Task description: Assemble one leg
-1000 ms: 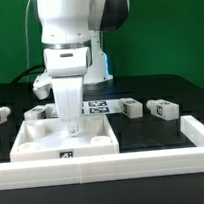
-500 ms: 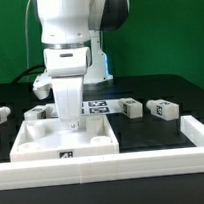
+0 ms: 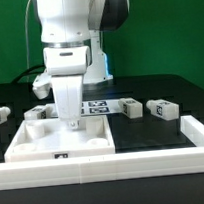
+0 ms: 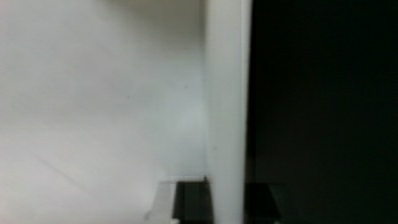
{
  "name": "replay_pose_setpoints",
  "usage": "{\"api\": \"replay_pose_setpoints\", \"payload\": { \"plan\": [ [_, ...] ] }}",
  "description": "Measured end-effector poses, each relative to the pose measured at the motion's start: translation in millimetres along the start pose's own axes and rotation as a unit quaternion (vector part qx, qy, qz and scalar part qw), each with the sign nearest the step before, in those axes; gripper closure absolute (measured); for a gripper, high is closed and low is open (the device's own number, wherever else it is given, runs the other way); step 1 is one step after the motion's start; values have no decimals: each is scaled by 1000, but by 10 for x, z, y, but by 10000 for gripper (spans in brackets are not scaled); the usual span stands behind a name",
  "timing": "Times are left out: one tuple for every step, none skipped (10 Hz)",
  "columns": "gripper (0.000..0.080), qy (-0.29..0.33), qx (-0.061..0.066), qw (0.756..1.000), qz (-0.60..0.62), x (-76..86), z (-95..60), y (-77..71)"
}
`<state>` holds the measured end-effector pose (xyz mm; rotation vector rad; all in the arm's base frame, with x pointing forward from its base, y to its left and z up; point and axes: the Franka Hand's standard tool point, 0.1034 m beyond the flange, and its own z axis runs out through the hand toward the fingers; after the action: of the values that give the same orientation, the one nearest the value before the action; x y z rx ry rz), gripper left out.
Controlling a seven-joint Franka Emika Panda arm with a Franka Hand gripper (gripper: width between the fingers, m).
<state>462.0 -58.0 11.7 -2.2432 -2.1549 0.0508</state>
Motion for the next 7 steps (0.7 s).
{"api": "replay_pose_setpoints", "payload": {
  "plan": [
    [739,0,0,1000,0,0,0,0],
    [739,0,-1,1000,2,19,0,1],
    [739,4,-3,1000,11,178,8,-9],
    [739,8,-7,1000,20,371,11,-9],
    [739,12,-10,1000,22,596,13,-1],
    [739,15,-11,1000,19,780,11,22],
    [739,17,-13,1000,16,943,8,69]
  ]
}}
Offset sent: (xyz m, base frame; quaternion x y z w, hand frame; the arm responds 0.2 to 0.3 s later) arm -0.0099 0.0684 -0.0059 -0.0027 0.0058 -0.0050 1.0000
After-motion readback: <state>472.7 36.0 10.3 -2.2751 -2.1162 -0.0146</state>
